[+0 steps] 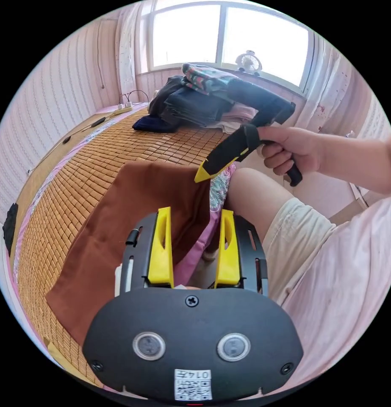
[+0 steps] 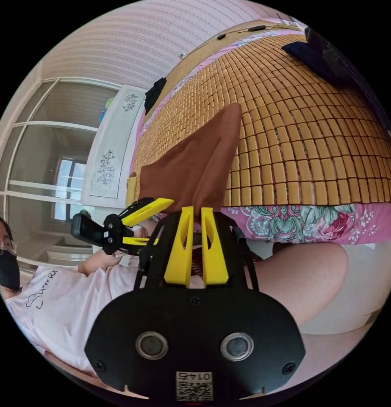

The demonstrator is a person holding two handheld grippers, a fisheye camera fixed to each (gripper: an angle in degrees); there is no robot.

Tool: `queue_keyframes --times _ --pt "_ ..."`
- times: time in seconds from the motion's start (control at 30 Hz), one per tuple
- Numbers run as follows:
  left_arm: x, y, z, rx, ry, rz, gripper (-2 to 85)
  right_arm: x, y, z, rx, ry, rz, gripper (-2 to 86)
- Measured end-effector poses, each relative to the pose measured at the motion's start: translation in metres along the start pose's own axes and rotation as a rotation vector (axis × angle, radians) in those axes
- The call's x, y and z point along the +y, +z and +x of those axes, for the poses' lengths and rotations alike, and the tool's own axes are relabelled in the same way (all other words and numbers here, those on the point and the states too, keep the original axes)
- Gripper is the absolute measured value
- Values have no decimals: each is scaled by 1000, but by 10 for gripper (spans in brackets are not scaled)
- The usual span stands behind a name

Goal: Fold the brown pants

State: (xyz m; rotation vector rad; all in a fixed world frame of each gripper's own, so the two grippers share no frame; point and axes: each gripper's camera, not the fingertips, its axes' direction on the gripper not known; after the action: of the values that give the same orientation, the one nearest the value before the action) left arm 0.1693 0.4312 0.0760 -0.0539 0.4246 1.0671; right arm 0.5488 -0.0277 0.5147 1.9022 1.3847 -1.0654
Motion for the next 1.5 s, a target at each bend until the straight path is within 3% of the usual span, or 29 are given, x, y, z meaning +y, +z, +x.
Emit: queue_keyframes --times 0.13,0.23,0.33,0.43,0.53,0.6,0.7,0.8,1.03,1.2,1.3,1.43,1.5 --pt "-4 5 21 -117 21 -60 80 15 4 -17 -26 -158 -85 22" --pt "8 8 24 -95 27 -85 57 30 -22 -1 21 -166 67 19" --pt "18 5 27 -82 34 -80 54 37 -44 53 47 -11 280 40" --pt "25 -2 27 -73 43 -72 54 19 -19 100 55 140 183 153" --pt "30 -10 23 -57 21 -62 54 6 9 133 -21 249 164 175" --pt "32 -14 20 -49 18 -59 54 -1 23 156 -137 331 195 157" --pt "36 -19 17 -49 24 -48 52 -4 27 175 -279 406 225 59" --pt "34 -26 15 -13 27 13 52 -2 9 176 -381 345 284 37" --pt "15 -57 -2 144 -42 280 52 -13 -65 124 -288 99 379 29" --pt "52 -80 -38 162 -193 349 54 -73 -30 34 -200 -137 236 39" --pt "98 -93 -61 93 -351 260 67 -112 44 -14 -193 -251 73 53" --pt "177 -91 -82 -119 -623 59 67 -143 138 -29 -276 -232 -133 23" --pt "199 -93 -86 -158 -692 1 53 -142 161 -33 -160 -224 -174 6"
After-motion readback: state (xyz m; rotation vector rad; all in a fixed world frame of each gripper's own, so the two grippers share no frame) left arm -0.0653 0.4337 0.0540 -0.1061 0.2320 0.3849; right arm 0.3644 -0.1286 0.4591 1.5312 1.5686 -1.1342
